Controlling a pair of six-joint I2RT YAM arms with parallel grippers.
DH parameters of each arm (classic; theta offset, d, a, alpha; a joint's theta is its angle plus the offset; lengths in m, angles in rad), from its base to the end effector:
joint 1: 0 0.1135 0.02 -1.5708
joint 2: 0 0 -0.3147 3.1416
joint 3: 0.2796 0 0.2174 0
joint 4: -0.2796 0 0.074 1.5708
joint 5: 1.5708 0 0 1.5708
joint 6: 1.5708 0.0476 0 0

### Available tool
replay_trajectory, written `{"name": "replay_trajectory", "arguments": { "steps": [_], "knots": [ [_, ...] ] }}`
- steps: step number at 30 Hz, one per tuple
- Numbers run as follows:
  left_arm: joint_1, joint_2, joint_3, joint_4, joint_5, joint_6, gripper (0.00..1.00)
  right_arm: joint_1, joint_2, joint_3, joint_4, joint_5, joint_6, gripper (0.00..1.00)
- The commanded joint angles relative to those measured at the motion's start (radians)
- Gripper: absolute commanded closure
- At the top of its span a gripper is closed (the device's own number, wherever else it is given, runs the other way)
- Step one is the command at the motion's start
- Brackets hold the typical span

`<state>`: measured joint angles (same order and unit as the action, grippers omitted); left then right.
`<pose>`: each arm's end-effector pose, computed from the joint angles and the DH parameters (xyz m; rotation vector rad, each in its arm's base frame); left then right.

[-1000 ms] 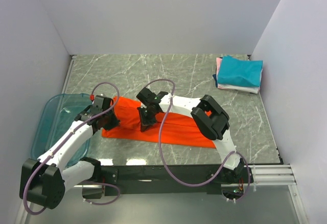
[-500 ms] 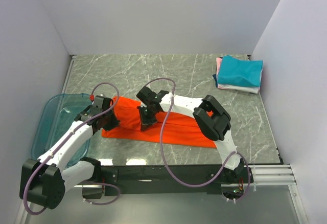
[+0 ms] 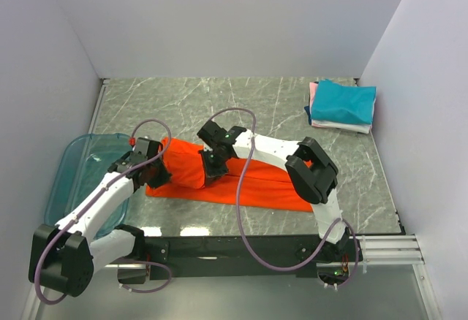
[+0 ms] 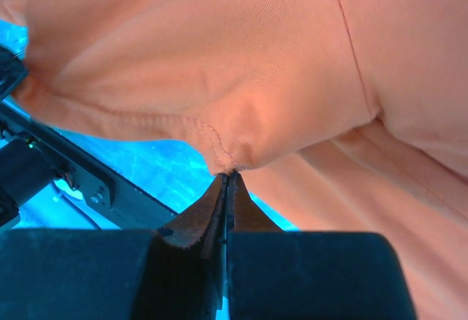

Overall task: Fold and stack the t-shirts
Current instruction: Fold the tshirt

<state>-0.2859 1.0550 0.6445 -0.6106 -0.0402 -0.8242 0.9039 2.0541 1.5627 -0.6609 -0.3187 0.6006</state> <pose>0.1385 -0.0387 0.2552 -0.7144 2.5338 -0.3462 0.2525 0.3449 0.2375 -0.5456 2.9034 0.7749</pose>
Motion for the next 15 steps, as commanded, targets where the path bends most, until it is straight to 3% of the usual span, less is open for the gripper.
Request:
{"name": "replay_trajectory", "arguments": {
  "steps": [1, 14, 15],
  "knots": [
    [-0.009, 0.022, 0.021, -0.017, 0.008, 0.008, 1.0, 0.009, -0.072, -0.015, -0.026, 0.018, -0.018, 1.0],
    [-0.033, 0.076, 0.049, -0.083, 0.031, 0.005, 1.0, 0.009, -0.074, -0.053, -0.04, 0.017, -0.028, 1.0],
    [-0.033, 0.082, 0.05, -0.086, 0.033, 0.007, 0.95, 0.009, -0.074, -0.053, -0.04, 0.02, -0.028, 1.0]
  ]
}}
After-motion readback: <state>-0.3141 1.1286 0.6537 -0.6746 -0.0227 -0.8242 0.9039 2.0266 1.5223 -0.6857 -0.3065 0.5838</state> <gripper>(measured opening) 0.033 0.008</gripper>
